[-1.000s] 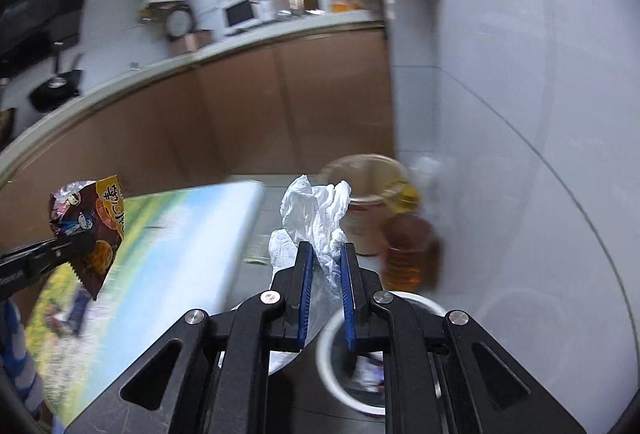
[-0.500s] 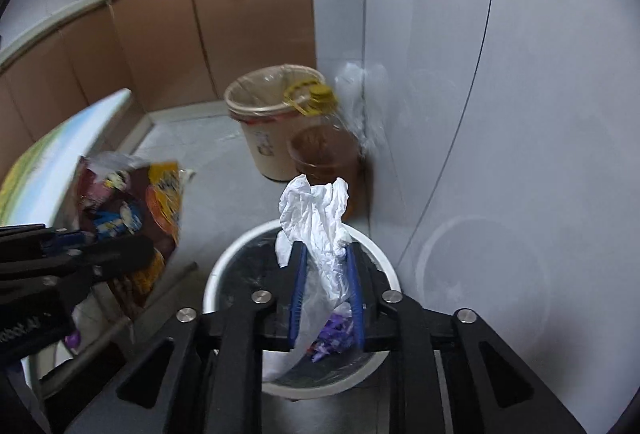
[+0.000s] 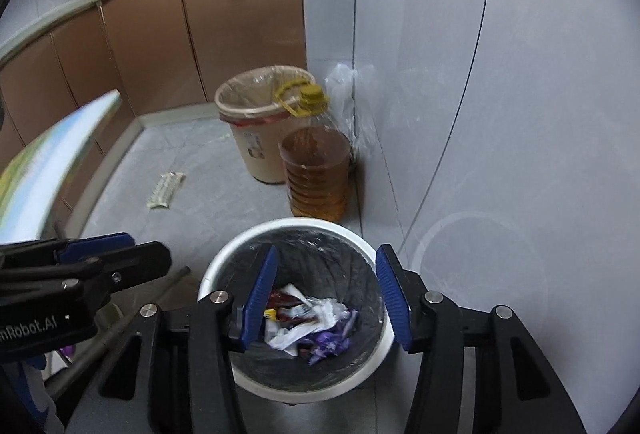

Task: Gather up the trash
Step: 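Carry both items over the white bin and open both tools to drop them, then return both tools to the remaining trash on the table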

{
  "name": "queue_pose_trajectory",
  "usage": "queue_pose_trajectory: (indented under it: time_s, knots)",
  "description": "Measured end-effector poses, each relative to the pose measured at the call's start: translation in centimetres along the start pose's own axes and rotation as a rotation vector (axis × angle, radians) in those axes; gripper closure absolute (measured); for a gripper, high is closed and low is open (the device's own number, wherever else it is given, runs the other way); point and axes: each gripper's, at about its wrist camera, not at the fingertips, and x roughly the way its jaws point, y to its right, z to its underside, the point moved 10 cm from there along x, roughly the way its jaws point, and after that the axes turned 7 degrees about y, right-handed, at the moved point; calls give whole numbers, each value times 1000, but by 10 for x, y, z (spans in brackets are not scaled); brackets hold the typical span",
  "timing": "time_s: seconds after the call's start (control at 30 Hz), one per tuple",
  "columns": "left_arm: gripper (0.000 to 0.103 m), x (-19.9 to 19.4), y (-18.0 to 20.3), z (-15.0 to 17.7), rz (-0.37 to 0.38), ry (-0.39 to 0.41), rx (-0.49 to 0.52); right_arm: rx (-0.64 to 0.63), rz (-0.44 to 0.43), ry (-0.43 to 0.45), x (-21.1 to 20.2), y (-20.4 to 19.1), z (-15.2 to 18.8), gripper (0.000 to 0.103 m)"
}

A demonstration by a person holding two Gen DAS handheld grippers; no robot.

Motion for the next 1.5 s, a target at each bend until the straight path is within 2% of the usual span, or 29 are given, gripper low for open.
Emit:
queue_pose_trajectory:
  time_s: [0.2, 0.3, 0.37, 0.43, 0.6, 1.0, 1.3, 1.5]
  knots:
    - [59, -81, -21, -12, -157, 187, 77, 3, -75, 91, -46, -31, -25, 36]
    - [49, -120, -33, -15, -213, 272, 90, -5, -115, 130, -72, -49, -33, 26]
    - [48, -144, -42, -17, -245, 318, 96, -17, -128, 153, -87, -57, -39, 21]
    - [47, -162, -50, -17, -270, 352, 97, -31, -147, 180, -105, -68, -45, 12]
    - [42, -206, -69, -12, -317, 423, 76, -64, -206, 232, -143, -99, -55, 0]
    - [37, -306, -116, 22, -434, 542, -14, -136, -348, 372, -230, -165, -71, 0]
    - [33, -369, -161, 61, -535, 570, -69, -215, -476, 402, -281, -234, -63, 0]
    - [32, -400, -205, 94, -570, 569, -142, -288, -540, 383, -302, -281, -53, 0]
